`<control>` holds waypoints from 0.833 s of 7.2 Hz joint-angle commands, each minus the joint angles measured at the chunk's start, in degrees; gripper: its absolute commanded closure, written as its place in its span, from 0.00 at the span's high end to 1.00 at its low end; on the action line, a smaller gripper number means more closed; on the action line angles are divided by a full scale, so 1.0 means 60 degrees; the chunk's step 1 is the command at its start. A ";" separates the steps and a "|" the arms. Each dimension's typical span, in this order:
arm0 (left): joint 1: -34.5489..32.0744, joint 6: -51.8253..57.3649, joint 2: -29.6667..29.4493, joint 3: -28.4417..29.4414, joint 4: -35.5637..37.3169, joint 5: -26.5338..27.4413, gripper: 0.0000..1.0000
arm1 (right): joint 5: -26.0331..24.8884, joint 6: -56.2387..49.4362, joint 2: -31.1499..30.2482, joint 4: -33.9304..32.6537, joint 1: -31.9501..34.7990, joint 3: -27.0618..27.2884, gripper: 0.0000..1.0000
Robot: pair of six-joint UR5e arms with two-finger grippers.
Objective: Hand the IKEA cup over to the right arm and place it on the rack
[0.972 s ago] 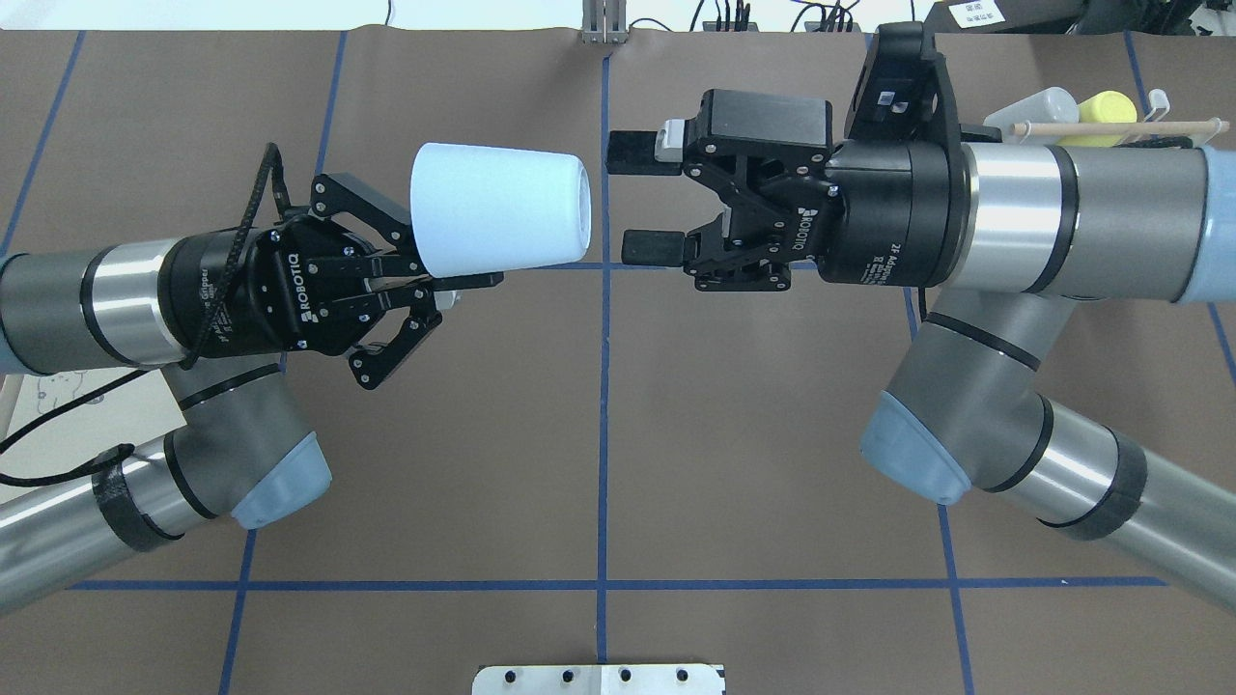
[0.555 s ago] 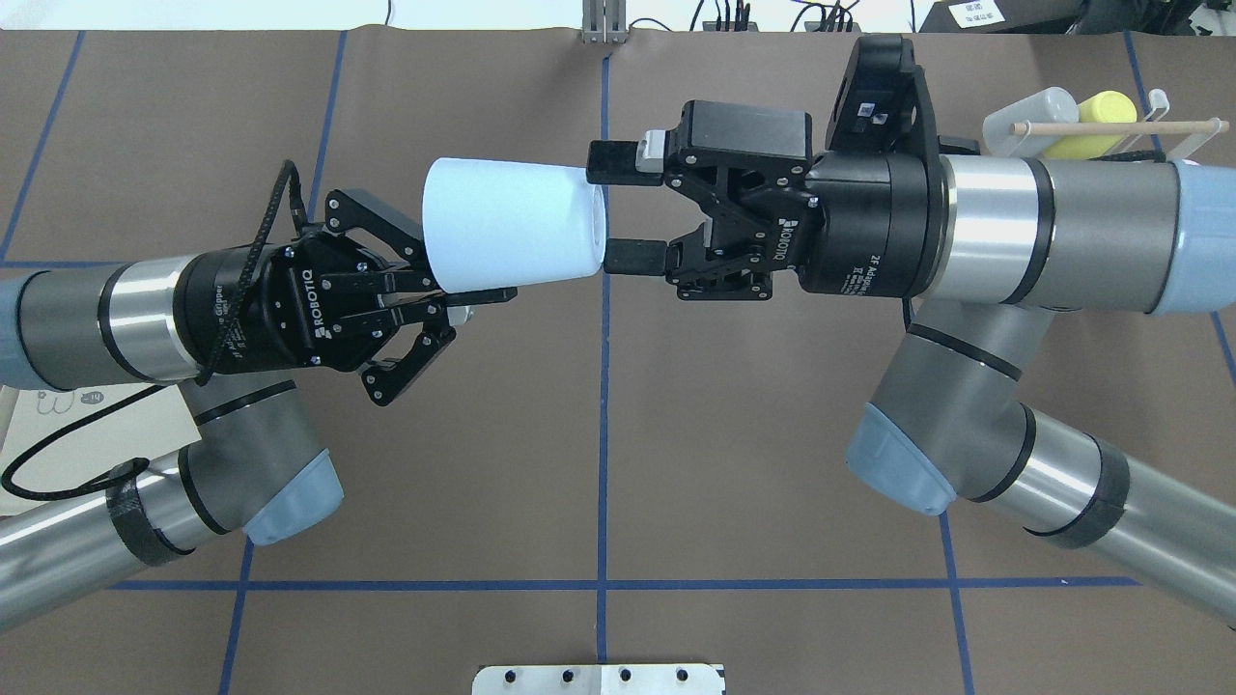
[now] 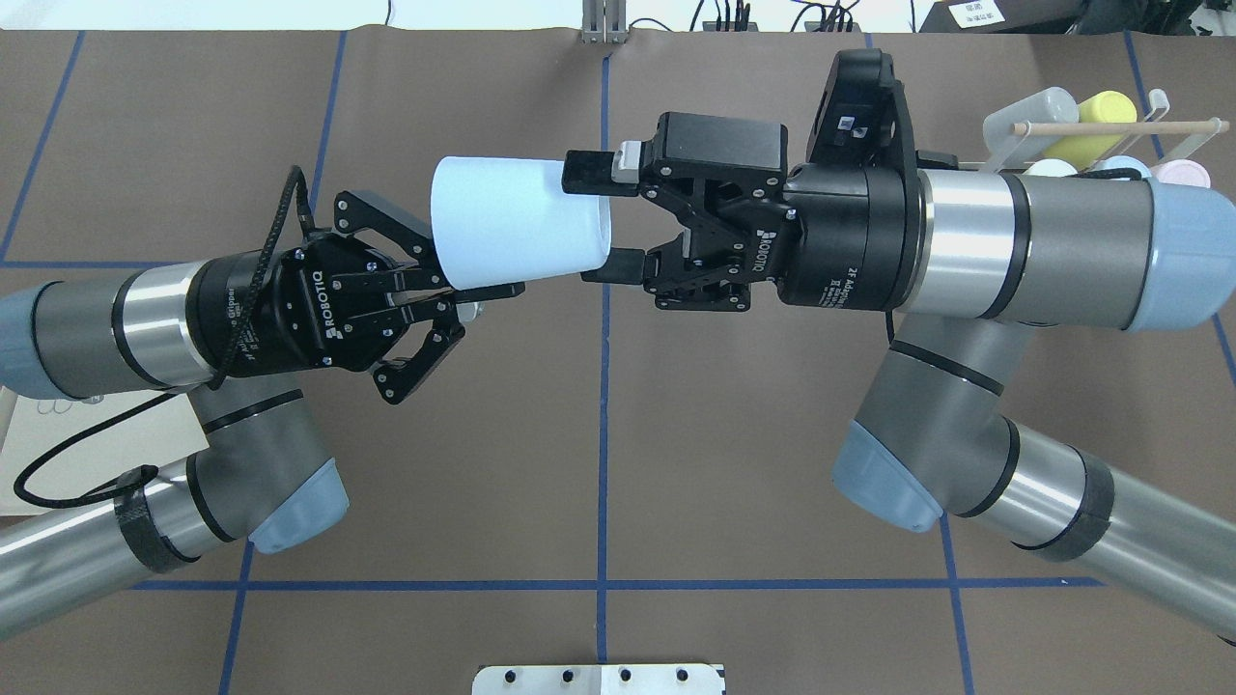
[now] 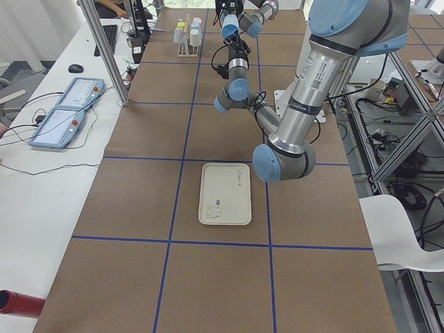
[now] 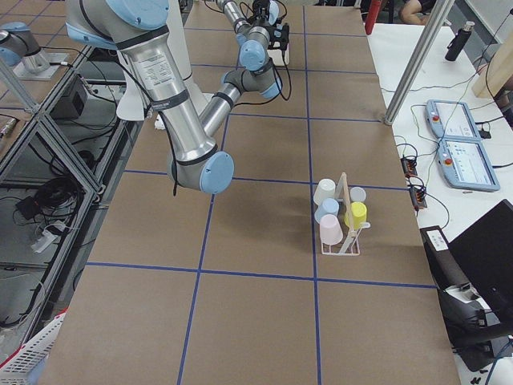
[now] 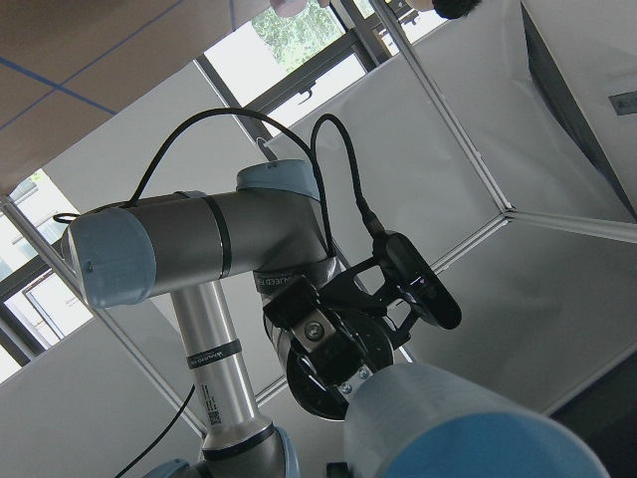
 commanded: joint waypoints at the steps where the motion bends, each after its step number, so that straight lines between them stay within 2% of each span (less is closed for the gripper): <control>1: 0.0025 0.0017 -0.0053 0.0016 0.0010 0.0029 0.00 | -0.0081 -0.0001 0.0018 0.0000 -0.0054 -0.0032 0.91; 6: 0.0025 0.0046 -0.0024 0.0031 -0.0005 0.0029 0.00 | -0.0139 -0.0001 0.0018 0.0000 -0.0083 -0.0046 0.84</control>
